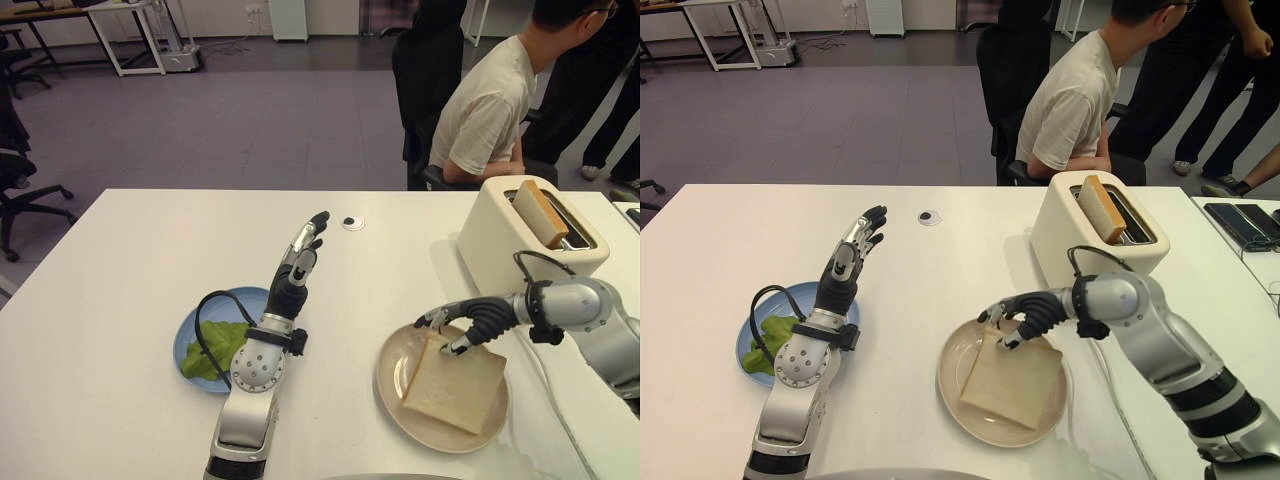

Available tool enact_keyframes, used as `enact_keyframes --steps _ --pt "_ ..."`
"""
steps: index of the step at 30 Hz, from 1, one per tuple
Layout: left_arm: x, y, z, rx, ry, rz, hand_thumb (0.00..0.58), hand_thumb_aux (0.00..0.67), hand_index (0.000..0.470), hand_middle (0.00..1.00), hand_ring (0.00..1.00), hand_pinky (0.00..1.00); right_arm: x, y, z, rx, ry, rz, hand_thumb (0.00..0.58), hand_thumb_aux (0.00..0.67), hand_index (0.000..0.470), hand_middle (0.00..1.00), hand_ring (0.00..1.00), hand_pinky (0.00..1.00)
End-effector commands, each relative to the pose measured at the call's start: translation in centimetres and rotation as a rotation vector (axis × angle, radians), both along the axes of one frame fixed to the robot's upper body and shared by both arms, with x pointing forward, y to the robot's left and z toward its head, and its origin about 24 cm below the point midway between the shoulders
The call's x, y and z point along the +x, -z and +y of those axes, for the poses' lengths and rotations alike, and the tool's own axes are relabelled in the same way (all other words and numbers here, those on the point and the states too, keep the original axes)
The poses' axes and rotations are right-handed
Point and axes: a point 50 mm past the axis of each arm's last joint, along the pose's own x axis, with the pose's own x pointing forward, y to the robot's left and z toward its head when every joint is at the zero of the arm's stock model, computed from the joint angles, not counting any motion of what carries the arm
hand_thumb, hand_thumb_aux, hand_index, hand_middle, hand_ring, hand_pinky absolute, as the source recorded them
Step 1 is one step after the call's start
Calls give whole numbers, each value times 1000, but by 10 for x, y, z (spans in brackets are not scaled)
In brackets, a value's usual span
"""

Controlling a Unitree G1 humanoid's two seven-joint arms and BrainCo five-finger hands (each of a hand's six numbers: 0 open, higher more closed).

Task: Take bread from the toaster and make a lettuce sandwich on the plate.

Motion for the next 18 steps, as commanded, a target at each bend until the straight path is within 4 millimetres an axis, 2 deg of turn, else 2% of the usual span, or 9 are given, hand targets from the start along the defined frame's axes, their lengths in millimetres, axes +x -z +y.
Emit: enact_keyframes --steps 1,4,5,6,9,13,15,18 --pt "2 -1 -2 8 18 5 0 0 0 0 0 0 -5 18 3 -39 1 16 580 670 470 0 0 0" --pt "3 -1 -1 11 23 4 0 0 0 0 0 0 -4 22 6 -30 5 5 580 670 470 0 0 0" --pt "3 -1 0 17 22 5 0 0 0 0 0 0 -1 21 8 -16 17 -18 230 150 105 0 0 0" --pt "3 -1 1 22 24 5 0 0 0 0 0 0 1 20 8 -5 28 -36 0 0 0 0 0 0" --pt "7 -6 8 46 22 -9 0 0 0 0 0 0 8 12 7 24 69 -102 0 0 0 0 0 0" --pt "10 -17 18 146 28 -49 0 0 0 0 0 0 20 -10 4 59 104 -188 0 0 0 0 0 0" --pt "9 -24 27 440 74 -100 0 0 0 0 0 0 21 -17 5 77 106 -206 0 0 0 0 0 0" --pt "13 -31 57 915 30 -122 0 0 0 0 0 0 23 -19 3 96 123 -216 0 0 0 0 0 0"
